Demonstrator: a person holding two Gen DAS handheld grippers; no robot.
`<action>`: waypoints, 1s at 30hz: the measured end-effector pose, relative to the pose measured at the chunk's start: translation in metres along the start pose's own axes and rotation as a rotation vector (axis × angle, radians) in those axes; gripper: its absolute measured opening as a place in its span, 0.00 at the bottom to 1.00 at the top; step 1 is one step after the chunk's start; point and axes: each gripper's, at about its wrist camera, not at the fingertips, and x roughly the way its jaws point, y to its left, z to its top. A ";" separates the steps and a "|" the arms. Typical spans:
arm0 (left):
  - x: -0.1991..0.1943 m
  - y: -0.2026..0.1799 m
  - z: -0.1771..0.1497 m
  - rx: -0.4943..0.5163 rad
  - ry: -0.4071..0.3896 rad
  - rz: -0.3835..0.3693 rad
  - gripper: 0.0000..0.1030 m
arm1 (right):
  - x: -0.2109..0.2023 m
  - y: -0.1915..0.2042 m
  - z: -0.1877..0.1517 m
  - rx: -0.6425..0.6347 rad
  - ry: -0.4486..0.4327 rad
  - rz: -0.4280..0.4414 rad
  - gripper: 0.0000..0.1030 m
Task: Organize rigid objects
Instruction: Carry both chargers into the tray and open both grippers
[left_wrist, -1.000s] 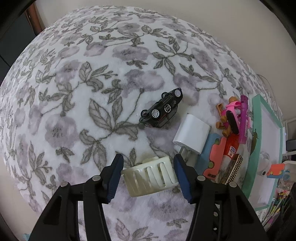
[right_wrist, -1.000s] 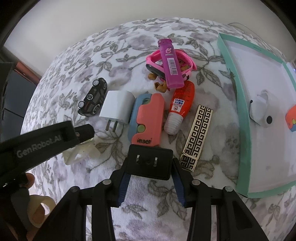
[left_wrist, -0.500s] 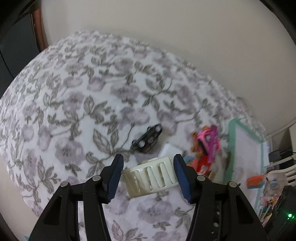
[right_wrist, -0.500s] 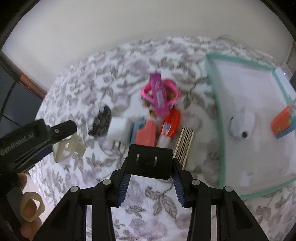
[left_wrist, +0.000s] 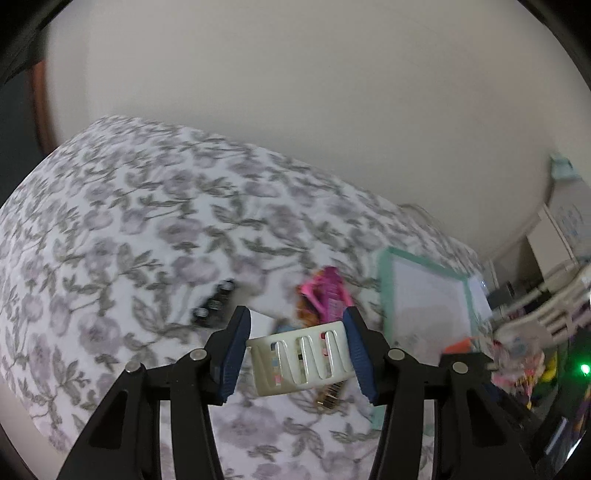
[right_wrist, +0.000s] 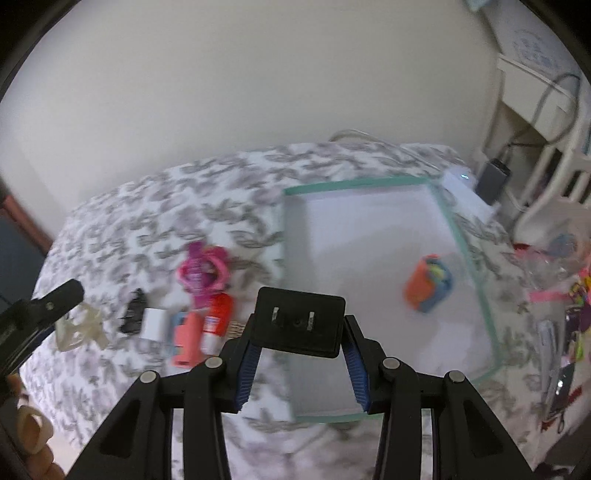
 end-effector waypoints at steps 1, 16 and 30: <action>0.002 -0.009 -0.003 0.022 0.006 -0.008 0.52 | 0.004 -0.008 0.000 0.013 0.012 -0.019 0.44; 0.029 -0.147 -0.078 0.390 0.075 -0.101 0.52 | 0.017 -0.112 -0.014 0.195 0.070 -0.119 0.45; 0.089 -0.153 -0.108 0.359 0.223 -0.080 0.52 | 0.045 -0.135 -0.028 0.220 0.157 -0.148 0.45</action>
